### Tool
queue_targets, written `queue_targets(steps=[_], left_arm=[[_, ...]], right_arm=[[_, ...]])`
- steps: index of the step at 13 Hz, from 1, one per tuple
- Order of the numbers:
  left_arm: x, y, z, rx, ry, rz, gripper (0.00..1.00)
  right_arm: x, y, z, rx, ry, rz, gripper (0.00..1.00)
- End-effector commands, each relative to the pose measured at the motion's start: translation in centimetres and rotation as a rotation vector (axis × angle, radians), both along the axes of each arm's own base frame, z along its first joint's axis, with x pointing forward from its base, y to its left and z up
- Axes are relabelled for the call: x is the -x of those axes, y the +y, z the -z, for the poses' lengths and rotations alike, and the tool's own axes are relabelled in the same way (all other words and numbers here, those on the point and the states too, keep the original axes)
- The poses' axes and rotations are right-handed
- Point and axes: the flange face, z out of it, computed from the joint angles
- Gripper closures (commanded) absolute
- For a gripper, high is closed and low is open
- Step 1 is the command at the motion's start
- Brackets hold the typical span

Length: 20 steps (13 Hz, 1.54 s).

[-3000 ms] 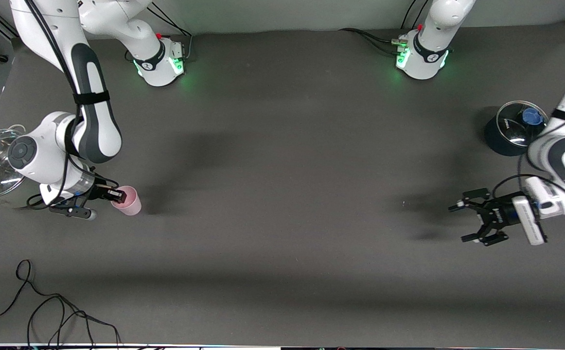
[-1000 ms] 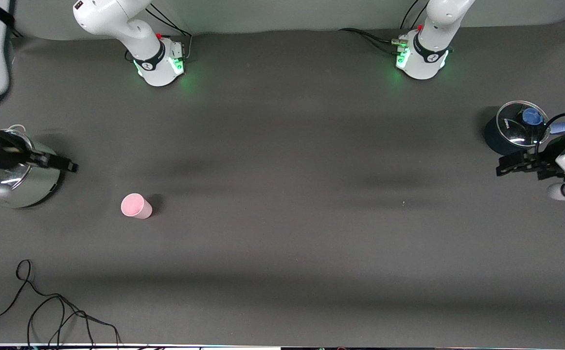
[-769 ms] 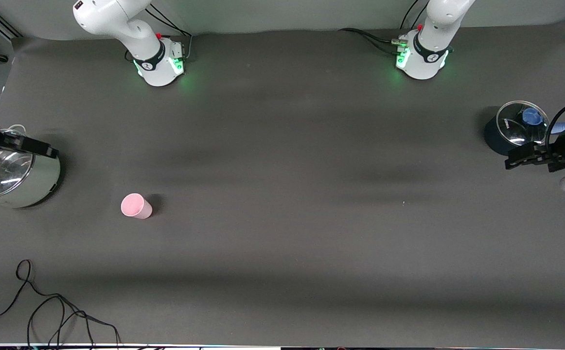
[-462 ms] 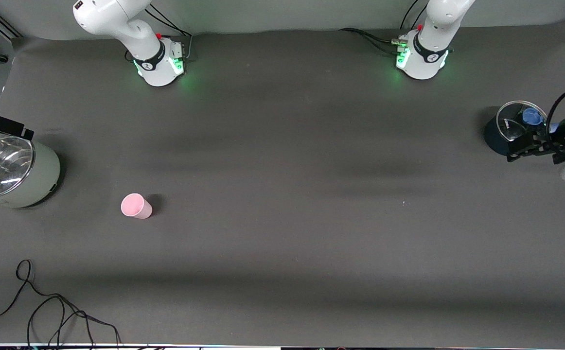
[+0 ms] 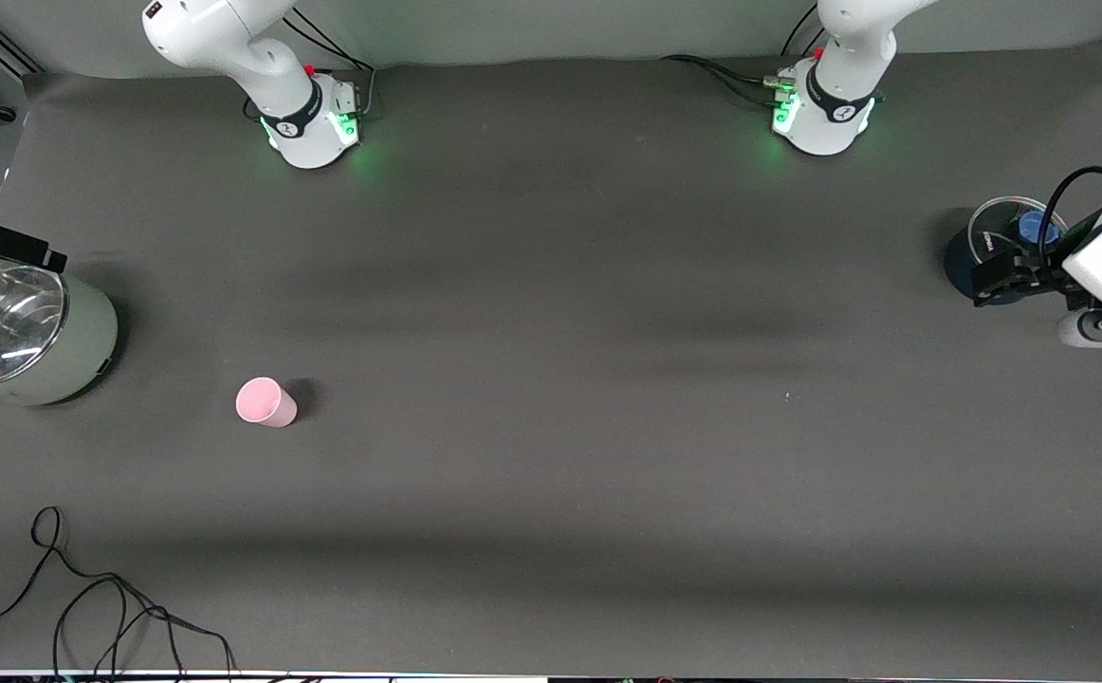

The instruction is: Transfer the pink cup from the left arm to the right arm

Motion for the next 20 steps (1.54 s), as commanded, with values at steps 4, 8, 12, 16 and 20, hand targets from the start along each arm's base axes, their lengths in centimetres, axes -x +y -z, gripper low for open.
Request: queue_targets(steps=[4,8,12,16,20], left_arm=[[2.9,-1.8,-1.8,0.003,-0.024,0.044,0.00],[3.8,-1.3,-1.2,0.032,-0.052,0.040,0.00],[3.5,-0.9,-1.6,0.054,-0.047,0.074,0.00],[3.4,-1.4,-2.8,0.101,-0.040,0.068,0.00],[3.4,-1.4,-1.2,0.113,0.031,0.069,0.00]], right_arm=[[1.0,-2.4,-0.5,-0.013,0.004,0.031,0.00],[1.2,-1.7,-0.8,-0.035,-0.003,0.001,0.00],[0.8,1.9,-1.4,0.008,-0.022,-0.083,0.00],[2.5,2.7,-0.7,0.004,-0.073,-0.101,0.00],[1.7,5.0,-0.5,0.023,-0.066,-0.144,0.00]])
